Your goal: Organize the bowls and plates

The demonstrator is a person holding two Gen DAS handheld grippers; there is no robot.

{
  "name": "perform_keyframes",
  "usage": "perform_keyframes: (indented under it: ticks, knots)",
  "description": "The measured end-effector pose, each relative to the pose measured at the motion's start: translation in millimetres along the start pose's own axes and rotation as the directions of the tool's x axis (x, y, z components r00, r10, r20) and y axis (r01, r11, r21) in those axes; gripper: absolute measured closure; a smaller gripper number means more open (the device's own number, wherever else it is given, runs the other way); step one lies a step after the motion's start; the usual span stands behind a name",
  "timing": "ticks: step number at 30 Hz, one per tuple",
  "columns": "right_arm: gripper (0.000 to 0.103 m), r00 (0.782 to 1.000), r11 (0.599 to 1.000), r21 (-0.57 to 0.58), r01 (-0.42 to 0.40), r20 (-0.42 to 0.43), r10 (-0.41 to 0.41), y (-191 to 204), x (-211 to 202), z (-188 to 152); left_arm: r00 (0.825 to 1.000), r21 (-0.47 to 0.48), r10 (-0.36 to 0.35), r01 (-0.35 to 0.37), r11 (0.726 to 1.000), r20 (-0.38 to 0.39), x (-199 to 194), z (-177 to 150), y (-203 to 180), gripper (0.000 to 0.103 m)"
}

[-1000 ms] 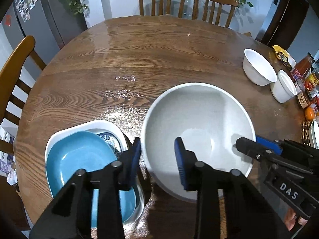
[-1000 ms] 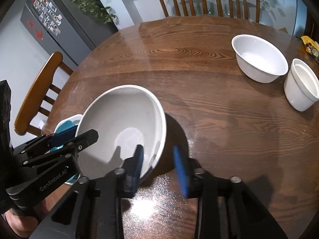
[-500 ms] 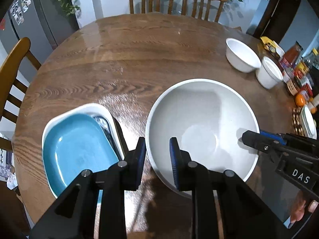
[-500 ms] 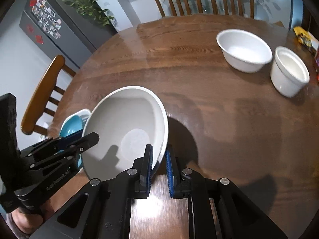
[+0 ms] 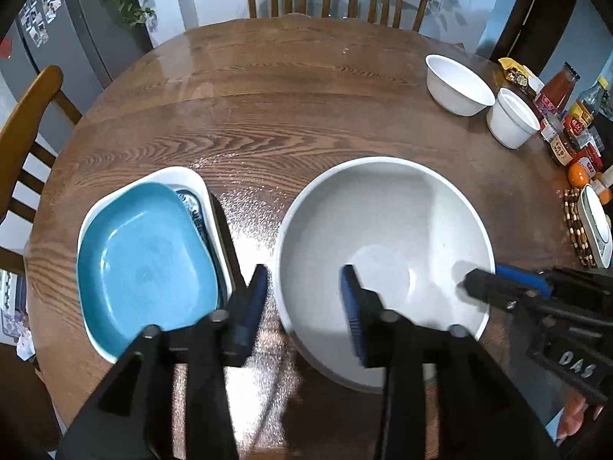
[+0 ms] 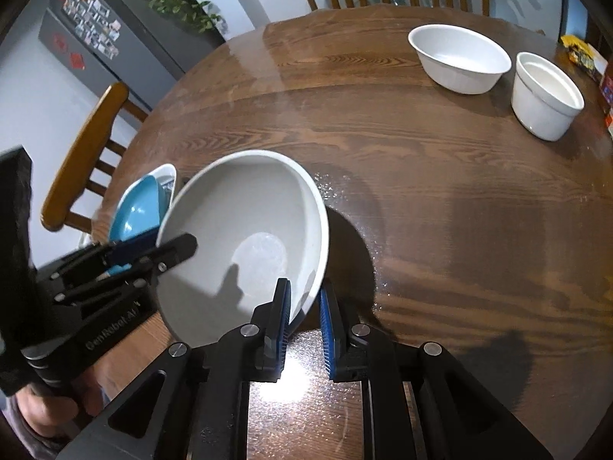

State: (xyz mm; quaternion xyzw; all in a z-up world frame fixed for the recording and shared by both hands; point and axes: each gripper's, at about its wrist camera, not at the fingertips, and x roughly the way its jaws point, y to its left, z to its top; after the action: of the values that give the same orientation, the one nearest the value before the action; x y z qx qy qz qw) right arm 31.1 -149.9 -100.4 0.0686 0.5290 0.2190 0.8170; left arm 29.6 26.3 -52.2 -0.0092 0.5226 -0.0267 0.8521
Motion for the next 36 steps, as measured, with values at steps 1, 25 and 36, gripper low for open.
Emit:
perform_keyframes:
  ticks: [1,25,36]
  knots:
    - [0.087,1.0,1.0,0.003,0.001,0.01,-0.001,-1,-4,-1,1.0,-0.003,0.011,-0.011,1.0,0.008,-3,-1,-1,0.045]
    - [0.077,0.957,0.994,0.051,0.095,0.27,-0.105,-84,-150,31,0.974,0.064,-0.14,0.131,0.989,0.176,-84,64,-113,0.023]
    - [0.077,0.95,0.985,-0.012,0.173,0.267,-0.163,-105,-163,124,0.972,0.041,-0.078,0.07,0.997,0.224,-61,150,-153,0.022]
